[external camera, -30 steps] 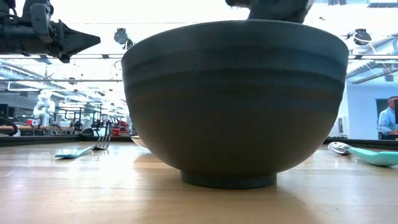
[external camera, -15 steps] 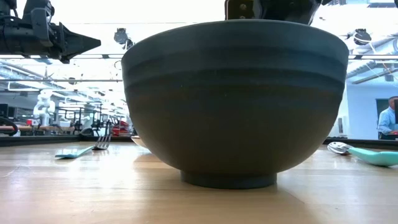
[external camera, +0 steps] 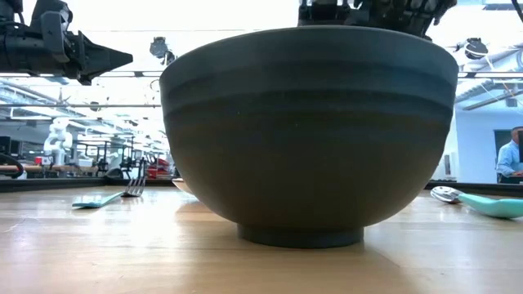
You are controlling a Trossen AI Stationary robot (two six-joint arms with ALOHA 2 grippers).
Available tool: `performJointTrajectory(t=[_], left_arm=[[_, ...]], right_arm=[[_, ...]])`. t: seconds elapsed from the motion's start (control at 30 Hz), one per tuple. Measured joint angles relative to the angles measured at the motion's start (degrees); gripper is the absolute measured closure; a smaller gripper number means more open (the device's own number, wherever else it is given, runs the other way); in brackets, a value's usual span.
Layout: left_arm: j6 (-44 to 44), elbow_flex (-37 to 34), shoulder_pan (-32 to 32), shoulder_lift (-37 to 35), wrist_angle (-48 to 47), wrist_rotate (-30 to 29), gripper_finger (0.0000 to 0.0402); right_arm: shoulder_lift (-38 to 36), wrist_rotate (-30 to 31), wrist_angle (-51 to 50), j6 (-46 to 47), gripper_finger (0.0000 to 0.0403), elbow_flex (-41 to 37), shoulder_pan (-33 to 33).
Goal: Set table place
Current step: Put the black bowl on the yellow plate
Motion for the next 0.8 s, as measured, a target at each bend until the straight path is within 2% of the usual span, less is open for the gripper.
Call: performJointTrajectory(t=[0.57,0.8], left_arm=[[0.07,-0.01,0.0,0.0,-0.15,0.0,0.0394],[0.07,0.0,0.0,0.0,-0.46,0.0,0.0394]], right_arm=[[-0.02,0.44,2.6,5.07,0.0151,-0.01,0.19],[-0.02,1.89,2.34,4.05,0.0151,-0.02,1.19]])
